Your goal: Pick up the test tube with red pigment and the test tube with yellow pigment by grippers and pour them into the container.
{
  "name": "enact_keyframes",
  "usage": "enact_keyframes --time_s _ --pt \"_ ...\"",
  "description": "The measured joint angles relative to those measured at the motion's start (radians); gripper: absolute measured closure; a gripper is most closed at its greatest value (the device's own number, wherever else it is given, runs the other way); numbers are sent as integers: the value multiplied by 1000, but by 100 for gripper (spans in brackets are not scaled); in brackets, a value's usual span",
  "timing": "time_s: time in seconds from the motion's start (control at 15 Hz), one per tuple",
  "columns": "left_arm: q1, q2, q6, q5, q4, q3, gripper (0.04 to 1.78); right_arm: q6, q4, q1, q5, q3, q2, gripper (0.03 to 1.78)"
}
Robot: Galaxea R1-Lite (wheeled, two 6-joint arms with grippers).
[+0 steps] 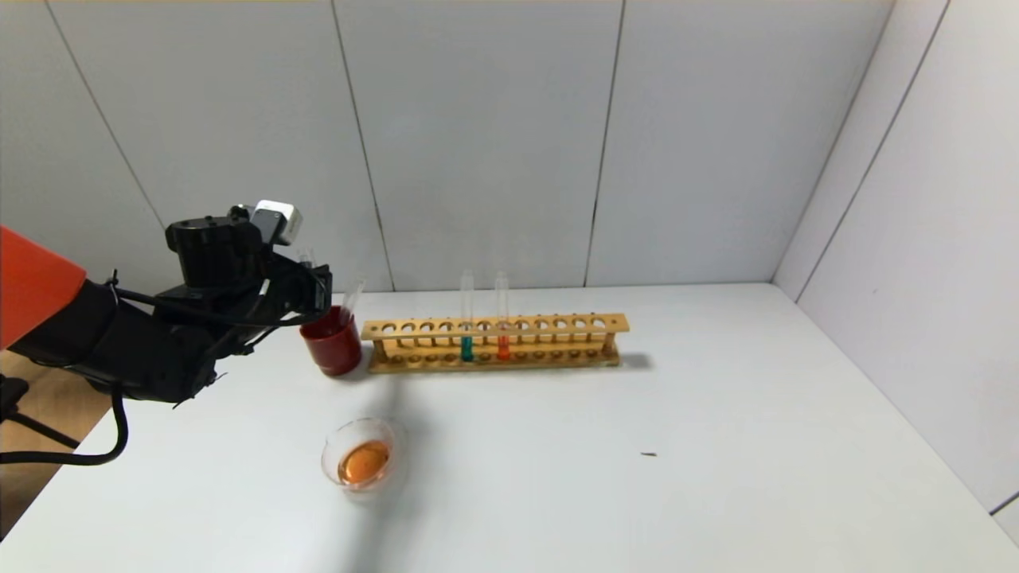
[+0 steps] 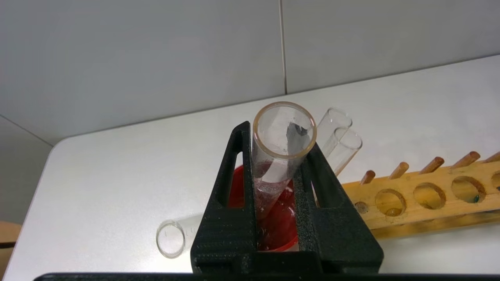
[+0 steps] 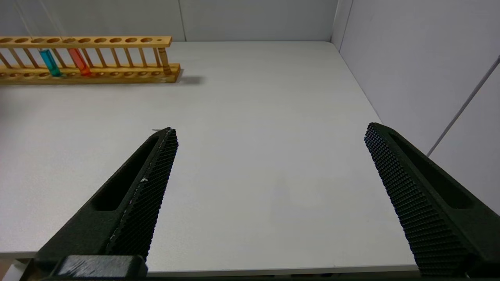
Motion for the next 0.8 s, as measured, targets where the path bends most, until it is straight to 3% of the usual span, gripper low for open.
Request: enact_keyframes --time_s 0.27,0.4,0.6,0.8 --pt "17 30 -2 -5 -48 16 148 0 0 0 0 0 0 6" --pt "17 49 2 -6 -100 24 138 0 0 0 0 0 0 6" --pt "19 60 3 -3 -108 27 103 0 0 0 0 0 0 6" --pt "19 49 8 -3 -103 27 50 0 0 0 0 0 0 6"
